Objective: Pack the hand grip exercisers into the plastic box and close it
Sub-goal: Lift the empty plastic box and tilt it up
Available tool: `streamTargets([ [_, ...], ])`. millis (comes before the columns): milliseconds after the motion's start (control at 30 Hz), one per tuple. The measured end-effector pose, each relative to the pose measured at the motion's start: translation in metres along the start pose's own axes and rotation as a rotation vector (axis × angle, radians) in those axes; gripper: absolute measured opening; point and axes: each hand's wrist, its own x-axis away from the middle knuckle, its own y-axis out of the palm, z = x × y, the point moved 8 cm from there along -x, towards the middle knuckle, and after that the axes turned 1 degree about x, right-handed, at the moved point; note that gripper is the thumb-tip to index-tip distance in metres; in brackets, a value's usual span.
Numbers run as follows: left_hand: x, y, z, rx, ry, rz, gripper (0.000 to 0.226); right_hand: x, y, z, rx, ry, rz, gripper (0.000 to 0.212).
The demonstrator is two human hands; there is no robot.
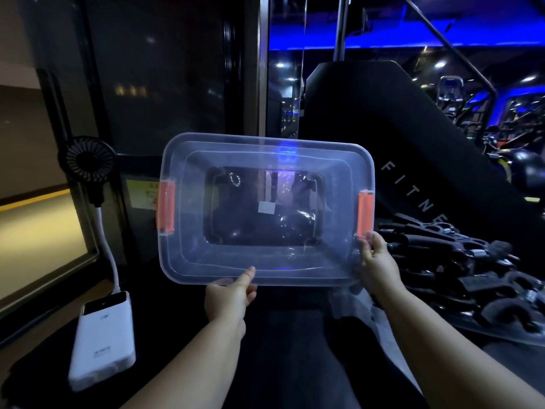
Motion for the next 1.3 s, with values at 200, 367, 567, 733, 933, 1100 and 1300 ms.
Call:
streamTargets([
  [200,-0.009,0.01,-0.005,0.072,-0.175,-0.108,0.016,-0.005,0.012,-0.012,-0.039,-0.012,-0.022,0.031],
  [367,-0.012,0.021,-0.012,0.145,-0.25,-0.14,0.011,-0.01,0.019,-0.008,-0.059,0.012,-0.011,0.035],
  [567,-0.001,0.041,-0.023,0.159,-0.294,-0.182,0.012,-0.012,0.019,-0.005,-0.056,0.018,-0.016,0.038],
  [733,0.002,0.04,-0.026,0.123,-0.239,-0.141,0.013,-0.009,0.019,0.004,0.002,0.052,-0.009,0.039],
  [933,0.003,0.039,-0.025,0.093,-0.205,-0.133,0.016,-0.002,0.02,0.002,0.033,0.031,-0.033,0.036],
  [1100,0.007,0.037,-0.023,0.083,-0.193,-0.123,0.016,0.007,0.015,-0.001,0.092,0.028,-0.076,0.041],
  [1300,0.008,0.037,-0.021,0.091,-0.189,-0.126,0.015,0.018,0.002,-0.007,0.198,-0.004,-0.084,0.068],
])
